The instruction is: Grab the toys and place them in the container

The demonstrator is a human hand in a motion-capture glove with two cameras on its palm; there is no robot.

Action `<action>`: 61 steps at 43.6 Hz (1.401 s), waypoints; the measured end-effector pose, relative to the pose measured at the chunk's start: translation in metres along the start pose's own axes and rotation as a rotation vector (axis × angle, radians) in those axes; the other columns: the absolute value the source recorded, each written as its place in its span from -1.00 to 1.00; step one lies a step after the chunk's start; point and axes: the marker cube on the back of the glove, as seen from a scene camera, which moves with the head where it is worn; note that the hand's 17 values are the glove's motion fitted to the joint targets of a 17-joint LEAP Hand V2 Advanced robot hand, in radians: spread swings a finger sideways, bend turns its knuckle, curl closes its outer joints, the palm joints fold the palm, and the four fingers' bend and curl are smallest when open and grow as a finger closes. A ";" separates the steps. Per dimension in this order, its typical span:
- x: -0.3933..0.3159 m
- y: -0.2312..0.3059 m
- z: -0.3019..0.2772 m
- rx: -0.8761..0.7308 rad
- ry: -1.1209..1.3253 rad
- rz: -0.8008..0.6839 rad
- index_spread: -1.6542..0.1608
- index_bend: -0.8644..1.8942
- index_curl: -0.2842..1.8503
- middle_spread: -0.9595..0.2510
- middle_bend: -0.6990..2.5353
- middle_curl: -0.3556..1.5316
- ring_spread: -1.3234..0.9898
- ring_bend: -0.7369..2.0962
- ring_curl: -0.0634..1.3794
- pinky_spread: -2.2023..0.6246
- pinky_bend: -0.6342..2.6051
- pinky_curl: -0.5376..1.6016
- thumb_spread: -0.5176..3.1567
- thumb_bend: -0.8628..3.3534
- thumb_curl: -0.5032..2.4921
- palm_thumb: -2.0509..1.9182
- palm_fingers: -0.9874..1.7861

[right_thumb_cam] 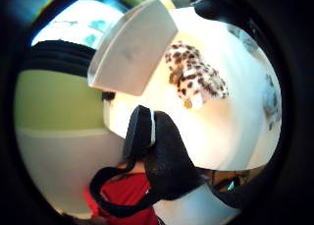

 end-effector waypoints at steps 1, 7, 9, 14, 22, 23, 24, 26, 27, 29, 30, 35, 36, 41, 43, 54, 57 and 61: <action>0.000 0.000 0.001 0.001 0.001 0.006 0.43 -0.10 -0.49 0.41 -0.46 -0.39 0.06 -0.37 -0.84 0.56 -0.31 -0.26 -0.06 -0.62 -0.57 0.00 -0.33; -0.003 -0.003 0.006 0.009 -0.014 -0.003 0.43 -0.12 -0.48 0.41 -0.46 -0.38 0.06 -0.37 -0.83 0.56 -0.29 -0.24 -0.06 -0.62 -0.57 -0.01 -0.33; -0.006 -0.006 0.009 0.025 -0.017 -0.012 0.43 -0.12 -0.47 0.41 -0.46 -0.37 0.06 -0.37 -0.83 0.56 -0.29 -0.24 -0.06 -0.62 -0.56 -0.01 -0.33; -0.015 -0.023 0.025 0.018 -0.023 -0.025 0.43 -0.16 -0.47 0.42 -0.47 -0.37 0.07 -0.36 -0.81 0.57 -0.26 -0.22 -0.07 -0.62 -0.56 -0.01 -0.35; -0.038 -0.043 0.059 -0.053 -0.017 -0.091 0.42 -0.24 -0.47 0.43 -0.49 -0.38 0.07 -0.36 -0.78 0.58 -0.19 -0.18 -0.09 -0.61 -0.53 0.01 -0.38; -0.042 -0.044 0.063 -0.045 -0.024 -0.106 0.42 -0.24 -0.47 0.43 -0.49 -0.38 0.07 -0.36 -0.77 0.58 -0.19 -0.18 -0.09 -0.61 -0.53 0.01 -0.38; -0.045 -0.045 0.066 -0.036 -0.028 -0.117 0.42 -0.24 -0.47 0.44 -0.49 -0.38 0.08 -0.37 -0.77 0.58 -0.19 -0.18 -0.09 -0.61 -0.53 0.01 -0.39; -0.051 -0.048 0.070 -0.022 -0.034 -0.126 0.42 -0.24 -0.46 0.43 -0.48 -0.38 0.08 -0.37 -0.77 0.59 -0.20 -0.18 -0.09 -0.61 -0.53 0.02 -0.39; -0.054 -0.049 0.072 -0.020 -0.036 -0.126 0.42 -0.25 -0.46 0.44 -0.48 -0.38 0.08 -0.36 -0.77 0.59 -0.20 -0.18 -0.09 -0.61 -0.52 0.02 -0.40; -0.058 -0.053 0.075 -0.024 -0.031 -0.125 0.41 -0.24 -0.46 0.44 -0.49 -0.38 0.08 -0.37 -0.77 0.60 -0.19 -0.17 -0.09 -0.61 -0.52 0.02 -0.39; -0.059 -0.055 0.077 -0.030 -0.028 -0.124 0.41 -0.24 -0.46 0.44 -0.49 -0.38 0.08 -0.37 -0.76 0.60 -0.18 -0.17 -0.09 -0.61 -0.52 0.02 -0.39; -0.062 -0.063 0.087 -0.068 -0.022 -0.103 0.39 -0.23 -0.44 0.44 -0.50 -0.40 0.09 -0.38 -0.77 0.61 -0.13 -0.15 -0.09 -0.60 -0.51 0.02 -0.36; -0.062 -0.065 0.089 -0.078 -0.022 -0.100 0.39 -0.23 -0.44 0.44 -0.50 -0.40 0.09 -0.38 -0.77 0.61 -0.12 -0.15 -0.09 -0.60 -0.51 0.02 -0.36; -0.065 -0.069 0.101 -0.129 0.011 -0.101 0.38 -0.22 -0.43 0.44 -0.50 -0.41 0.09 -0.37 -0.76 0.62 -0.07 -0.13 -0.09 -0.60 -0.50 0.03 -0.35; -0.064 -0.071 0.103 -0.137 0.022 -0.092 0.37 -0.22 -0.42 0.45 -0.50 -0.42 0.09 -0.37 -0.76 0.62 -0.04 -0.12 -0.09 -0.60 -0.49 0.03 -0.35; -0.057 -0.080 0.113 -0.151 0.020 -0.078 0.34 -0.24 -0.41 0.46 -0.51 -0.45 0.10 -0.28 -0.70 0.59 0.09 -0.08 -0.07 -0.59 -0.46 0.08 -0.27; -0.056 -0.083 0.114 -0.155 0.066 -0.083 0.33 -0.26 -0.42 0.44 -0.51 -0.46 0.06 -0.17 -0.65 0.54 0.11 -0.08 -0.06 -0.58 -0.46 0.10 -0.18; -0.056 -0.086 0.114 -0.177 0.103 -0.086 0.32 -0.29 -0.45 0.40 -0.53 -0.50 -0.01 0.02 -0.57 0.45 0.15 -0.09 -0.03 -0.56 -0.44 0.15 -0.05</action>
